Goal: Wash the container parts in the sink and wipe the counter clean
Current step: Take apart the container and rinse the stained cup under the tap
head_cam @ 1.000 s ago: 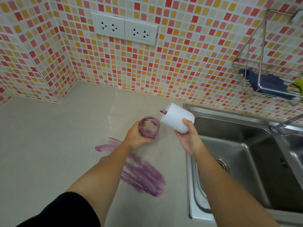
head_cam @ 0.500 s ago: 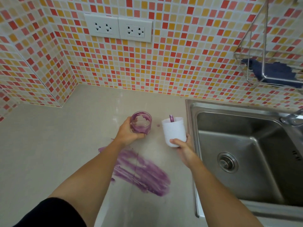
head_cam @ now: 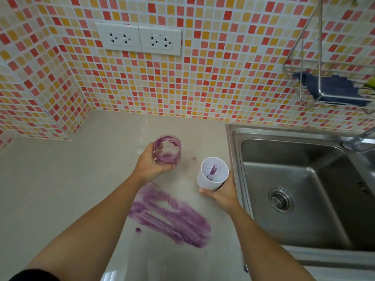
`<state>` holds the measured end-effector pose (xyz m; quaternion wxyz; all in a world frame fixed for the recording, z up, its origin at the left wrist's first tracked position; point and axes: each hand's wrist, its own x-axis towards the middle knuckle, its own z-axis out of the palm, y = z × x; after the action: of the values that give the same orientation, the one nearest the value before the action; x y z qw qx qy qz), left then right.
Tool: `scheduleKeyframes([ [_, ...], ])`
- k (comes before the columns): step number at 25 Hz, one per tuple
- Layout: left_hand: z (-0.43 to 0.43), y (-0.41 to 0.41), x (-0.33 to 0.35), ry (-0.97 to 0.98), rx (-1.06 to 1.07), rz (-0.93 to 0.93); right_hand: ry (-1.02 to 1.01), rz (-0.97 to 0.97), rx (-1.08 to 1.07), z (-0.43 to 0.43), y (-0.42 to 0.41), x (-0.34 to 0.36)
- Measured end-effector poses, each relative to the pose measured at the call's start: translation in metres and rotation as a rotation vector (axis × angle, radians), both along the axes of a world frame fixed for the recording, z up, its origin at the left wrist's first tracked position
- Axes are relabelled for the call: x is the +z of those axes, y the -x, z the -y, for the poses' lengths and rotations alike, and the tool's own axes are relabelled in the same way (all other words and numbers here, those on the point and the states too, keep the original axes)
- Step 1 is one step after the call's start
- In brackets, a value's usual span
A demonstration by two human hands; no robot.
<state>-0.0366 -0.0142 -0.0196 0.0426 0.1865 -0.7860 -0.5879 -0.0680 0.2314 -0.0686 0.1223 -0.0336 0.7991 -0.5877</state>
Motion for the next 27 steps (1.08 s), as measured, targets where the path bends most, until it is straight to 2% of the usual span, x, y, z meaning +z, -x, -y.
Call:
scheduleKeyframes([
  [7, -0.023, 0.022, 0.062, 0.03, -0.081, -0.146, -0.23, 0.018, 0.13, -0.018, -0.006, 0.004],
  [9, -0.046, 0.032, 0.086, 0.011, -0.132, -0.22, -0.313, 0.012, 0.087, -0.037, -0.003, 0.011],
  [13, -0.13, 0.054, 0.123, 0.033, -0.27, -0.329, -0.316, -0.085, -0.032, -0.098, 0.021, 0.039],
  [17, -0.235, 0.076, 0.112, 0.088, -0.354, -0.356, -0.382, -0.216, -0.058, -0.188, 0.059, 0.042],
  [20, -0.321, 0.096, 0.086, 0.198, -0.378, -0.362, -0.546, -0.303, -0.04, -0.281, 0.088, 0.031],
  [23, -0.389, 0.118, 0.054, 0.421, -0.388, -0.359, -0.807, -0.366, -0.019, -0.374, 0.111, 0.011],
  [27, -0.436, 0.142, 0.007, 0.718, -0.373, -0.227, -1.03, -0.25, -0.017, -0.458, 0.127, -0.015],
])
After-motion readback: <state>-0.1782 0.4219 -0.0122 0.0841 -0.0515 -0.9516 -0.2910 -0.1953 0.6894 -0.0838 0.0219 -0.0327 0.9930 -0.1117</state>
